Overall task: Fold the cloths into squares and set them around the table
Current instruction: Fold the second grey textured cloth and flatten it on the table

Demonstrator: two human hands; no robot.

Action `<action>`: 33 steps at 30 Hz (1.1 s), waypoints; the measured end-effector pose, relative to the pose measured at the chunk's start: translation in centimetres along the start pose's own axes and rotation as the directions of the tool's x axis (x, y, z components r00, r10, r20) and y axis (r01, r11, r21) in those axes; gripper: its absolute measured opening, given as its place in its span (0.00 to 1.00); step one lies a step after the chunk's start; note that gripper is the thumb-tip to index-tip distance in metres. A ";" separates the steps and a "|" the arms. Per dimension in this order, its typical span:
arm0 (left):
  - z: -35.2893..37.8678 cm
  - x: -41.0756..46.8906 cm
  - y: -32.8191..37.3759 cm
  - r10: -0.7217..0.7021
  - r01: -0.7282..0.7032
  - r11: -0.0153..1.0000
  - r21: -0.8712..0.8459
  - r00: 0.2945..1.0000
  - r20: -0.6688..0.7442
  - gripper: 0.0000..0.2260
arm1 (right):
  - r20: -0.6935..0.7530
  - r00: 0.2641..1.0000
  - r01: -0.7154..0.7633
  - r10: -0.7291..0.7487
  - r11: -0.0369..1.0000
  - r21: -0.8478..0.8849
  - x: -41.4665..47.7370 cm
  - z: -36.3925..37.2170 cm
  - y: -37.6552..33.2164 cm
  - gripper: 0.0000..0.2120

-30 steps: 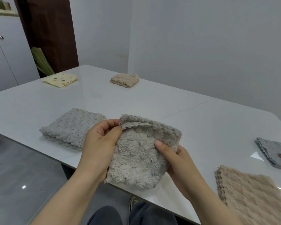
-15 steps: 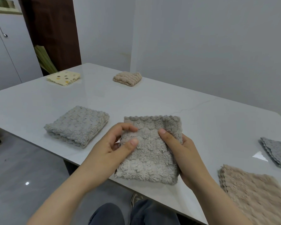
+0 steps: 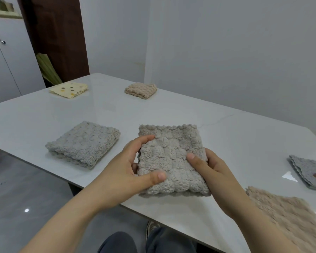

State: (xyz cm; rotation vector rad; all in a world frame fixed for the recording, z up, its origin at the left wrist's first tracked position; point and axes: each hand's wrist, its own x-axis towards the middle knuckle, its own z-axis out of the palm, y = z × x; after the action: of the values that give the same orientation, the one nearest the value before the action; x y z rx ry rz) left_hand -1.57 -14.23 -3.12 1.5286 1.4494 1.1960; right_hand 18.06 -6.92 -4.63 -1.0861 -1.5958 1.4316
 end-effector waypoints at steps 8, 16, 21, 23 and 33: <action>0.7 2.0 -0.2 -0.057 0.074 0.987 -0.140 0.992 0.117 0.43 | -0.016 0.999 0.027 -0.028 0.998 -0.065 1.1 -2.6 -0.6 0.19; 3.0 6.6 -1.2 -0.060 0.064 0.977 -0.206 0.998 0.026 0.34 | -0.081 0.988 0.116 -0.129 0.982 -0.147 3.2 -5.8 -0.5 0.26; 4.9 9.7 -2.1 -0.094 0.091 0.984 -0.155 0.996 -0.011 0.20 | -0.046 0.984 0.152 -0.169 0.953 -0.264 4.9 -8.8 0.1 0.20; 5.8 10.9 -2.2 -0.085 0.089 0.986 -0.143 0.996 0.032 0.19 | -0.056 0.985 0.140 -0.164 0.941 -0.308 5.6 -9.9 0.3 0.16; 10.5 19.5 -2.2 -0.046 0.047 0.999 -0.006 0.993 0.104 0.24 | -0.172 0.985 -0.025 -0.019 0.968 -0.250 10.6 -15.5 1.4 0.13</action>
State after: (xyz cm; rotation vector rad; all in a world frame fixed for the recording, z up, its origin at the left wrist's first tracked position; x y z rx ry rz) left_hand 6.48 6.35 -5.67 1.5199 1.4020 1.0774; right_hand 28.37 8.85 -4.37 -1.3205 -1.6800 1.1217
